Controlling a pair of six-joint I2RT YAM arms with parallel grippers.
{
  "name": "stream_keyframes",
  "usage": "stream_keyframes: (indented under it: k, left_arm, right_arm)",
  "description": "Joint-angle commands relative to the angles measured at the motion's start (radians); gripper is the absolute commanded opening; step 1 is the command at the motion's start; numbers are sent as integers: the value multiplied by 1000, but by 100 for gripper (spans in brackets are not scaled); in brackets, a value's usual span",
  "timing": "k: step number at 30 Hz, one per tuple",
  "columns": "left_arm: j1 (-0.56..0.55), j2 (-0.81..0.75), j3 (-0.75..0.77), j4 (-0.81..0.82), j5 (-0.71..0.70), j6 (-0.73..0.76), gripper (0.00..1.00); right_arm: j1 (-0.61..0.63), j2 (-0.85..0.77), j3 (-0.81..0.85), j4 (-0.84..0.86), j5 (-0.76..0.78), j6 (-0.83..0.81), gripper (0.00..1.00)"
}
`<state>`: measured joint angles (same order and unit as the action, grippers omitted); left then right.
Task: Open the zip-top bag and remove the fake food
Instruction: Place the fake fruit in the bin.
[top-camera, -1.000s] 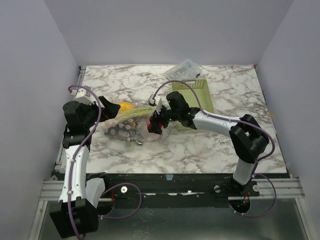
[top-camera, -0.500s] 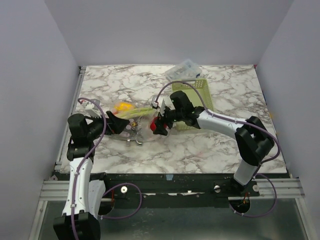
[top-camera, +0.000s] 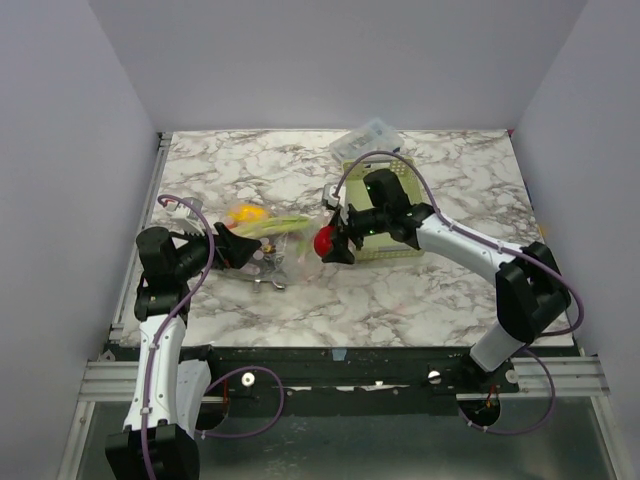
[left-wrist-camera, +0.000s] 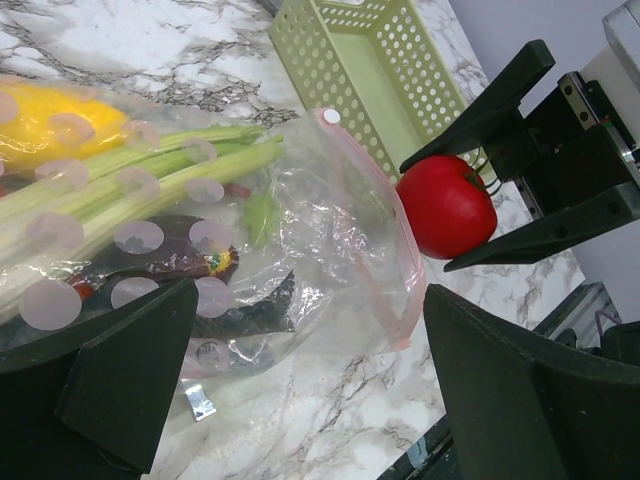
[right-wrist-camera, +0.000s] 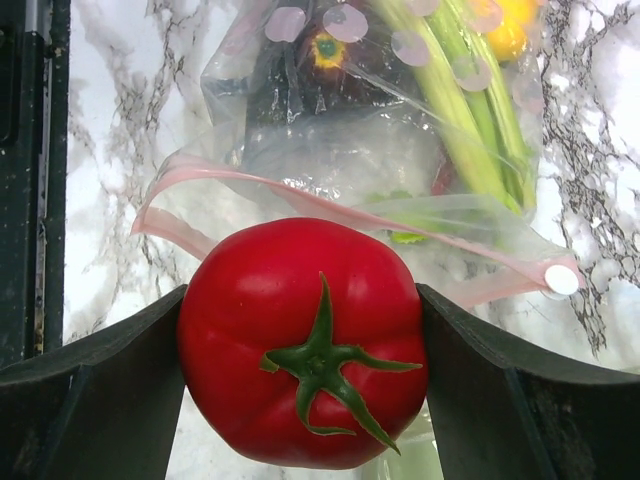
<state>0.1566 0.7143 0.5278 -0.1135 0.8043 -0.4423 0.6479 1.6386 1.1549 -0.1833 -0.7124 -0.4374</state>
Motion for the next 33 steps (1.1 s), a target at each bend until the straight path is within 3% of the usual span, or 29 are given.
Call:
stream_keyframes:
  k: [1,8,22,33]
  left_arm:
    - [-3,0,-4,32,36,-4,99]
    - [-2,14,-2,33,40,-10,99]
    - [-2,28,3,32,42,-10,99]
    - [-2,37,4,34,47,-15,99]
  right_arm:
    - [-46,-42,0,-62,-116,-44,43]
    - [-147,-93,-45,-1,-156,1,43]
    - [-396,-98,-171,320,-132,278,44]
    - [-426,-45,-218,415,36,315,45]
